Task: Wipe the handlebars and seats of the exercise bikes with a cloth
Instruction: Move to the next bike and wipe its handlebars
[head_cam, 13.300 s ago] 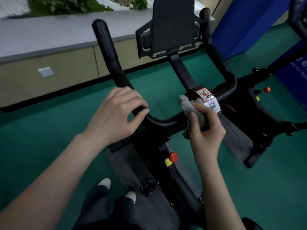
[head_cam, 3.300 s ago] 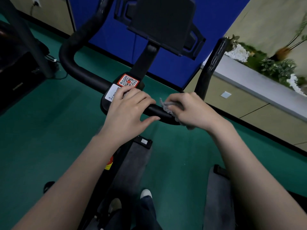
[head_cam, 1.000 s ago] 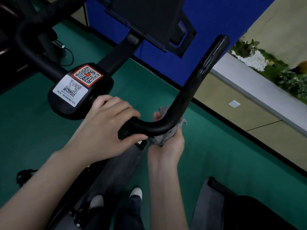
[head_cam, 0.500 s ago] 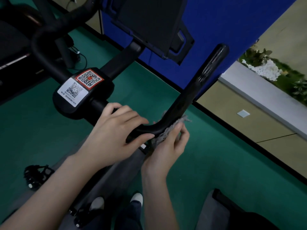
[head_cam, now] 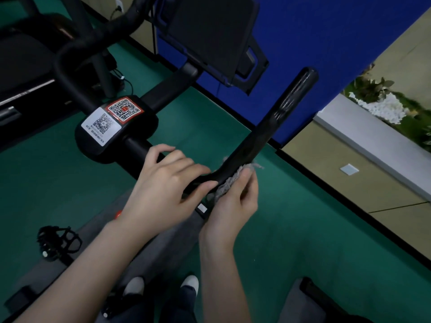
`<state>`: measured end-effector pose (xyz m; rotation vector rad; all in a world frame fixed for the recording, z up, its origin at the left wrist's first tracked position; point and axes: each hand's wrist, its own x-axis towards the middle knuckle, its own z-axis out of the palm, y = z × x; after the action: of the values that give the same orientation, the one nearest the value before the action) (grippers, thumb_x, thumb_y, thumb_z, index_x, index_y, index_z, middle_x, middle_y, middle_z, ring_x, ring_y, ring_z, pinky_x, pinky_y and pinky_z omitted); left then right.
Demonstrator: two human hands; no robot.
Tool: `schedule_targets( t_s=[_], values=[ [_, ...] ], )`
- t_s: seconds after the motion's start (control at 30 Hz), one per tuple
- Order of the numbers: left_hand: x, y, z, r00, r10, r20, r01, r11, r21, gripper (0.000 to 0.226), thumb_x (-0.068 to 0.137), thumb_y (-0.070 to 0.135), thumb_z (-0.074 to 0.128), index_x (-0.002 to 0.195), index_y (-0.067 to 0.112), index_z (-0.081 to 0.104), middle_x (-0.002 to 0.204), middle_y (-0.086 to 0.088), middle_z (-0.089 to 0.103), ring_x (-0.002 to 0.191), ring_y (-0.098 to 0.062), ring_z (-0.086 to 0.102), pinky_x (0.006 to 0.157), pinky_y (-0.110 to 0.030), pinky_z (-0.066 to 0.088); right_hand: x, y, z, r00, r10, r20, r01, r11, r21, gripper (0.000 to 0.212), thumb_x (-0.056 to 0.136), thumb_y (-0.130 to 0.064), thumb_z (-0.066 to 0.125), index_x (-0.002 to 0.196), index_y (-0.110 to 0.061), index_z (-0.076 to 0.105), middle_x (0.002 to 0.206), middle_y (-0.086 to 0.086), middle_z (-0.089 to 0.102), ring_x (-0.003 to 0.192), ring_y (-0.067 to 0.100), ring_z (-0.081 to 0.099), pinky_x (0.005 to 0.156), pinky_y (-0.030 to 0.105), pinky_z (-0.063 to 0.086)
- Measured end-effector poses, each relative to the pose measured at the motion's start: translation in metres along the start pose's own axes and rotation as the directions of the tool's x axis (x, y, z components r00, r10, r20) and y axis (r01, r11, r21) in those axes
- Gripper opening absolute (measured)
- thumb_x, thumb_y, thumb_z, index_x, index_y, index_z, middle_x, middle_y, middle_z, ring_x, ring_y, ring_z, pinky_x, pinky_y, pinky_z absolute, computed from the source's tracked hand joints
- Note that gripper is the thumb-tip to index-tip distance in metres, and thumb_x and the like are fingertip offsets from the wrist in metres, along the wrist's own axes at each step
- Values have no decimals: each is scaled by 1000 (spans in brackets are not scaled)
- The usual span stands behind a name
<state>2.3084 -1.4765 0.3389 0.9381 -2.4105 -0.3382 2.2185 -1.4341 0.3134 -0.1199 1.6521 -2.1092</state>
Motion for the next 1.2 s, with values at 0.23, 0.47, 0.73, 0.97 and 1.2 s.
schedule_targets(
  t_s=[0.23, 0.47, 0.73, 0.97, 1.2],
  values=[
    [0, 2, 0, 999, -45, -26, 43, 997, -66, 37, 90, 47, 49, 93, 20, 73, 73, 10, 64, 74, -16, 56, 87, -32, 29, 27, -9, -1, 789, -585, 186, 609, 708, -357, 32, 94, -5, 54, 126, -4, 58, 135, 9, 56, 132, 19, 44, 109, 40, 39],
    [-1, 3, 0, 997, -69, -40, 64, 990, -124, 40, 88, 53, 48, 94, 24, 74, 74, 12, 65, 75, -12, 55, 86, -32, 30, 79, -55, -17, 282, -333, 900, 956, 180, -233, 21, 95, -11, 56, 111, -2, 65, 114, 7, 65, 117, 28, 51, 115, 42, 25],
    [-4, 4, 3, 995, -64, -81, 53, 990, -131, 39, 89, 53, 48, 96, 25, 75, 73, 11, 64, 75, -13, 55, 84, -38, 35, 104, -95, 17, -93, 309, 947, 996, 33, 88, 27, 99, -26, 47, 96, -5, 65, 98, 8, 65, 100, 30, 57, 94, 42, 41],
    [-4, 2, 6, 993, -60, -100, 47, 990, -131, 39, 91, 52, 47, 94, 27, 75, 70, 12, 64, 74, -13, 54, 83, -37, 35, 116, -116, 53, 80, 590, 803, 991, -130, -2, 34, 97, -38, 41, 89, -15, 64, 84, 4, 62, 81, 23, 60, 74, 37, 49],
    [-4, 0, 6, 992, -36, -122, 20, 992, -128, 36, 92, 50, 49, 94, 25, 75, 71, 8, 65, 73, -17, 55, 81, -36, 32, 100, -103, 79, 197, 814, 546, 974, -98, -205, 28, 94, -39, 51, 73, -25, 64, 59, 3, 59, 52, 15, 60, 43, 26, 49]
  ],
)
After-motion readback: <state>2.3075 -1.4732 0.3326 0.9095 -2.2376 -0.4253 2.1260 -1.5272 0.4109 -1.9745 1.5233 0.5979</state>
